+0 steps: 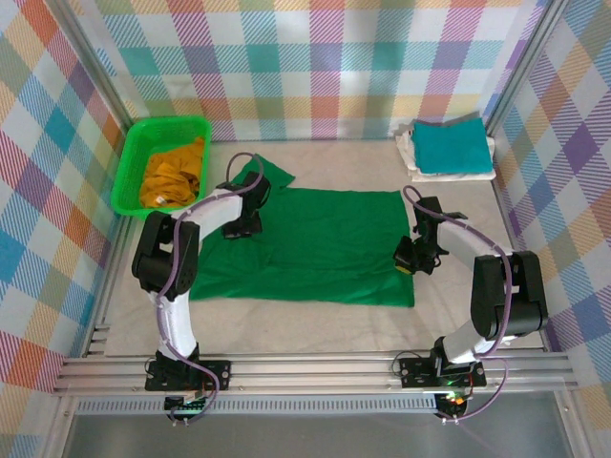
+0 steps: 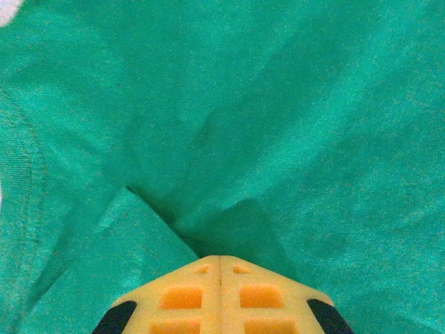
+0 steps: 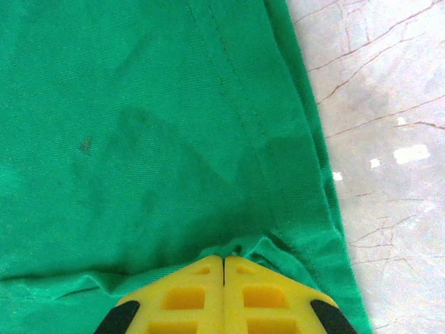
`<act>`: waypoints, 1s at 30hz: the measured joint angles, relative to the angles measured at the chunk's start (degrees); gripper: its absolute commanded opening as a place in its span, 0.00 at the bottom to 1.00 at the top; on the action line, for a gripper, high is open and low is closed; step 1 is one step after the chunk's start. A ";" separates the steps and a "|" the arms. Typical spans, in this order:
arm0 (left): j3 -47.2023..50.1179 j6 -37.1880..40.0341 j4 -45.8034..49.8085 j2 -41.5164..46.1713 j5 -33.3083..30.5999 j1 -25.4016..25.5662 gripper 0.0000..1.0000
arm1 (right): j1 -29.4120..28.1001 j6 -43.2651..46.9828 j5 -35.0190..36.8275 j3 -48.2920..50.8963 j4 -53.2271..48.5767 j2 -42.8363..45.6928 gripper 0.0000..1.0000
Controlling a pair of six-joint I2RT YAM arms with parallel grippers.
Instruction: Fold and stack the t-shirts
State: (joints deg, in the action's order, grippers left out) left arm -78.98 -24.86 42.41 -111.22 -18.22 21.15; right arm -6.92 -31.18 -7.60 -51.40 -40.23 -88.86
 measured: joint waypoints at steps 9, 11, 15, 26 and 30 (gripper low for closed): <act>-3.72 -0.17 2.73 2.12 -2.05 1.75 0.00 | 0.00 0.00 0.02 0.00 -0.02 0.00 0.00; -4.22 -0.15 2.89 2.21 -2.29 2.43 0.00 | 0.00 0.00 0.02 0.00 -0.02 0.00 0.00; -6.19 0.09 4.02 2.08 -2.49 3.45 0.00 | 0.00 0.00 -0.04 0.00 0.00 0.00 0.00; -10.03 2.51 3.93 -2.51 -2.47 4.28 0.00 | 0.00 -0.02 -0.61 0.00 0.37 0.00 0.00; -11.02 3.80 3.04 -5.55 -2.21 4.28 0.00 | 0.00 -0.02 -0.63 0.00 0.35 0.00 0.00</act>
State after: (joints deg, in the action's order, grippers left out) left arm -90.00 -21.06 45.45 -116.77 -20.43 25.43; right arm -6.92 -31.20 -8.23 -51.40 -39.88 -88.86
